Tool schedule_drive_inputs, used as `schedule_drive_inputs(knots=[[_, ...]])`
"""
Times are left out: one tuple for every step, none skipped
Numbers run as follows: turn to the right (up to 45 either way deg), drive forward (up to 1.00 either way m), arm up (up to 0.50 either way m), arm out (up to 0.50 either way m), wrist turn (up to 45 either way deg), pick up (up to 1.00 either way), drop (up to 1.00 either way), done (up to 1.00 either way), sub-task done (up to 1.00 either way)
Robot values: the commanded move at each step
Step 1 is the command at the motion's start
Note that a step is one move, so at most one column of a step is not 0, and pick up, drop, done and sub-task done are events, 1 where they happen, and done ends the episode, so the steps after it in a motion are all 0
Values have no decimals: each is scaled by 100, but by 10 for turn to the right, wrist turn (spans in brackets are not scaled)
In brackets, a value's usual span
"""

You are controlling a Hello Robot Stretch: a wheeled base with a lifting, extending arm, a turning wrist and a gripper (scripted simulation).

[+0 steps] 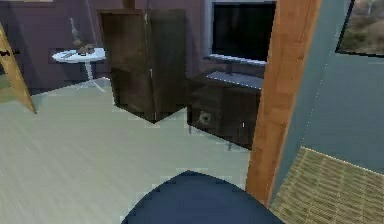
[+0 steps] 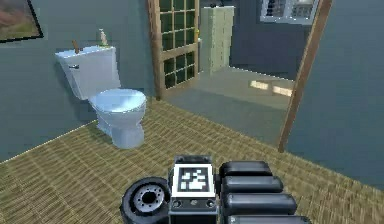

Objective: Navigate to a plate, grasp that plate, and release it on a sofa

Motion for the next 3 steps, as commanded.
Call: schedule_drive_inputs(knots=[[-450,0,0,0,0,0,0,0,0],[0,95,0,0,0,0,0,0,0],[-90,0,0,0,0,0,0,0,0]])
